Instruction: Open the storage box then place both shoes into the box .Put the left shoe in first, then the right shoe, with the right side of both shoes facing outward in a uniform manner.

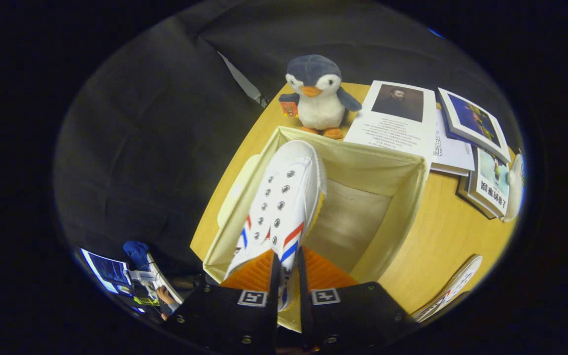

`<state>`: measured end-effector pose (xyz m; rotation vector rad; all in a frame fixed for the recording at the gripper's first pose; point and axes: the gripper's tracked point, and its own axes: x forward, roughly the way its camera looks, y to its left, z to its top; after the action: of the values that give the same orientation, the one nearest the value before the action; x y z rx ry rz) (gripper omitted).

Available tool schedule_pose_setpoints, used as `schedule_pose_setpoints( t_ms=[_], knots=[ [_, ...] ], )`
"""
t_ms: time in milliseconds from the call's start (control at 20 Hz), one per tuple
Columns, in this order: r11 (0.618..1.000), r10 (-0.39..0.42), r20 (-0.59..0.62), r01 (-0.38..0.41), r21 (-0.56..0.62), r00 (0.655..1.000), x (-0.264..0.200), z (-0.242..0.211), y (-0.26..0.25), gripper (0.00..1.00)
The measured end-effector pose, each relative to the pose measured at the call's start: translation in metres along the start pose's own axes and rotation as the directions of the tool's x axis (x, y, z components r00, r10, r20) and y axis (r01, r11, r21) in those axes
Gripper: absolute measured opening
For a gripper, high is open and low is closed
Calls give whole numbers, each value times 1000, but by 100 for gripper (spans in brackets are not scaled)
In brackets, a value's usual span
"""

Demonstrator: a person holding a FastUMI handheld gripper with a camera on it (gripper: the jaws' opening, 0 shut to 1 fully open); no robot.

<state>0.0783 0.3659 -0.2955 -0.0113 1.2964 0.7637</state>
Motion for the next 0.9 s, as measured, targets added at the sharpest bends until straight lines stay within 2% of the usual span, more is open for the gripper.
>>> schedule_pose_setpoints(
  t_ms=[50,150,200,300,550,900],
  knots=[
    [1000,25,12,-25,13,1000,-5,3,3,27],
    [1000,-2,55,3,-12,998,-5,9,-6,74],
    [999,-15,79,17,-33,997,-23,17,-11,98],
    [999,-22,103,27,-45,994,-39,18,-15,96],
    [1000,-12,168,10,11,986,-83,15,-36,96],
    [998,-46,252,34,50,967,-146,-14,-89,96]
  ],
)
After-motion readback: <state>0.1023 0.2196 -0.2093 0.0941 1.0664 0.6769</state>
